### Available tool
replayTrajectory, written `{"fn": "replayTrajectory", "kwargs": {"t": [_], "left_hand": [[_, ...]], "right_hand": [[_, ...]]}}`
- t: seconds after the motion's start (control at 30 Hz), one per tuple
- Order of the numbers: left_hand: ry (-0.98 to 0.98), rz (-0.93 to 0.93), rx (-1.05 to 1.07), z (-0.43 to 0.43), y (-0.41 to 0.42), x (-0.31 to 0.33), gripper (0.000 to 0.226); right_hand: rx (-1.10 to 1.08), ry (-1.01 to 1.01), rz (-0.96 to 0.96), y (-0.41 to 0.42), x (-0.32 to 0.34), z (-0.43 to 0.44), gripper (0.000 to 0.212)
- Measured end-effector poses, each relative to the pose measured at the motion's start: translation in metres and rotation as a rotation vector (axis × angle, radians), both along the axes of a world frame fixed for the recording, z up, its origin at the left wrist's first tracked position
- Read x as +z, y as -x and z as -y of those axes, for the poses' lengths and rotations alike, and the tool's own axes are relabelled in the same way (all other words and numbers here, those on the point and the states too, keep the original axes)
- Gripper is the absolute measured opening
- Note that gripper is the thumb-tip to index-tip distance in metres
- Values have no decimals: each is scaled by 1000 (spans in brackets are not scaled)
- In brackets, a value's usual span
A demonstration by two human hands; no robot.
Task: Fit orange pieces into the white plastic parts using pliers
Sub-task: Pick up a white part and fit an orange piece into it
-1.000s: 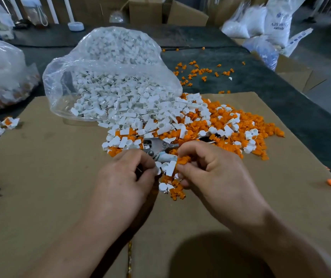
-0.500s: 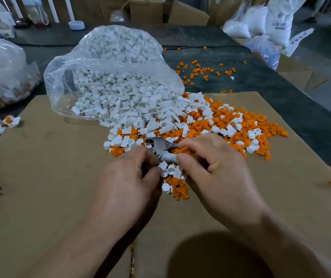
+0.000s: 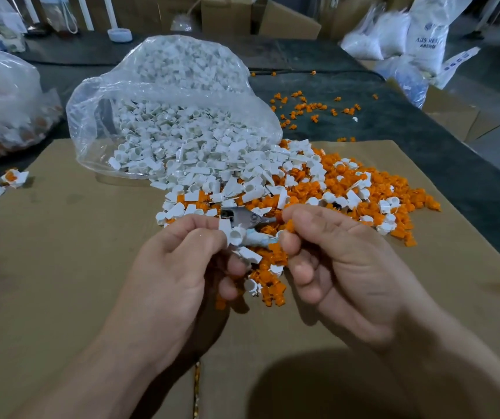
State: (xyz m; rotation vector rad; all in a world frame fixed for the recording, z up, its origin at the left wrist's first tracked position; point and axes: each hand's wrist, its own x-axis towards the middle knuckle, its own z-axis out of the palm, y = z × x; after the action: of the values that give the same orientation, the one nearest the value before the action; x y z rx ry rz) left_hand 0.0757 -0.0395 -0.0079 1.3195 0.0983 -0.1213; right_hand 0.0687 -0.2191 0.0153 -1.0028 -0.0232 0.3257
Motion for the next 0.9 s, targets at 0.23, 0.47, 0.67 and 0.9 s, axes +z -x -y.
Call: {"fn": "replayTrajectory", "kwargs": {"t": [0.23, 0.47, 0.67, 0.9], "left_hand": [[82, 61, -67, 5, 10, 3, 9], [-3, 242, -27, 9, 15, -1, 27], [-101, 355, 58, 13, 19, -2, 26], [-111, 350, 71, 11, 19, -4, 25]], "right_hand": [[120, -239, -171, 1, 0, -4, 23], [201, -200, -155, 5, 4, -5, 17], [259, -241, -128, 6, 1, -7, 12], [209, -103, 1, 5, -6, -8, 16]]}}
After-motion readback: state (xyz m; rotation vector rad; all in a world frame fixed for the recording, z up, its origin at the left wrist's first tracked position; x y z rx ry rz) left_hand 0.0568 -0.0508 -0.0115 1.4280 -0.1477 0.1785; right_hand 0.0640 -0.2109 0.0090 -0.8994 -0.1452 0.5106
